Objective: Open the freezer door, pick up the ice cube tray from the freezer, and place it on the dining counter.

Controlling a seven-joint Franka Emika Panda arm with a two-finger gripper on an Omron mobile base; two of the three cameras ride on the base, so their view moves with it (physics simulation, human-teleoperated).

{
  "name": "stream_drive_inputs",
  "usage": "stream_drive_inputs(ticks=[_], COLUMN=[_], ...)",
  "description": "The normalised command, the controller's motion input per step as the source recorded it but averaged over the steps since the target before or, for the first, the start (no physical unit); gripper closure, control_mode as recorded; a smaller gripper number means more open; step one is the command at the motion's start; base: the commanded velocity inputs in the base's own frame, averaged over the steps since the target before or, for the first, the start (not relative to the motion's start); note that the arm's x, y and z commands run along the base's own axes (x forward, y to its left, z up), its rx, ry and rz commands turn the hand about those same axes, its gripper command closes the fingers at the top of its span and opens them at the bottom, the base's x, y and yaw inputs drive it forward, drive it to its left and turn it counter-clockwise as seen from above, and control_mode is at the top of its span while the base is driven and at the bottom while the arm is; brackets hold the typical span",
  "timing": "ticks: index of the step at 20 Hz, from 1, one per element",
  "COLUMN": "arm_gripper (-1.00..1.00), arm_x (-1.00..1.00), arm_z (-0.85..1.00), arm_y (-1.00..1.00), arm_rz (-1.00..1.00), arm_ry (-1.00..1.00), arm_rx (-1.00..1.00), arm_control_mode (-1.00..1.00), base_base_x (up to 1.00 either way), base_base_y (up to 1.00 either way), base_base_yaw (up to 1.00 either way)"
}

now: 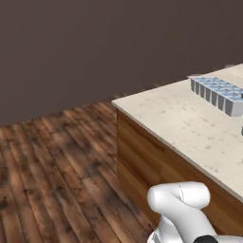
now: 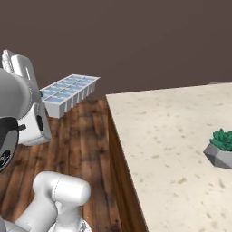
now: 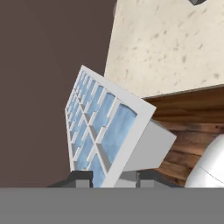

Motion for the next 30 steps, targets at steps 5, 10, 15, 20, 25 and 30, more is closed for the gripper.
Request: stream_drive_inputs(ticks=[5, 10, 15, 20, 25, 30], arm_gripper=[1.00, 1.00, 1.00, 1.00, 1.00, 1.00], arm_x=[0.00, 0.00, 0.00, 0.00, 0.00, 0.00], arm_z=[0.00, 0.00, 0.00, 0.00, 0.00, 0.00], arm_y=[0.00, 0.00, 0.00, 0.00, 0.00, 0.00], arm_rz=[0.00, 0.00, 0.00, 0.00, 0.00, 0.00], arm_ry=[0.00, 0.00, 0.00, 0.00, 0.00, 0.00], arm_rx=[0.00, 0.00, 0.00, 0.00, 0.00, 0.00], arm_control_mode=[1.00, 1.00, 1.00, 1.00, 1.00, 1.00], base_base_x=[1.00, 0.68, 0.38, 0.20, 0.07, 0.06], base_base_y=[0.00, 0.12, 0.24, 0.43, 0.57, 0.69], base_base_yaw=[0.11, -0.17, -0.65, -0.81, -0.79, -0.75])
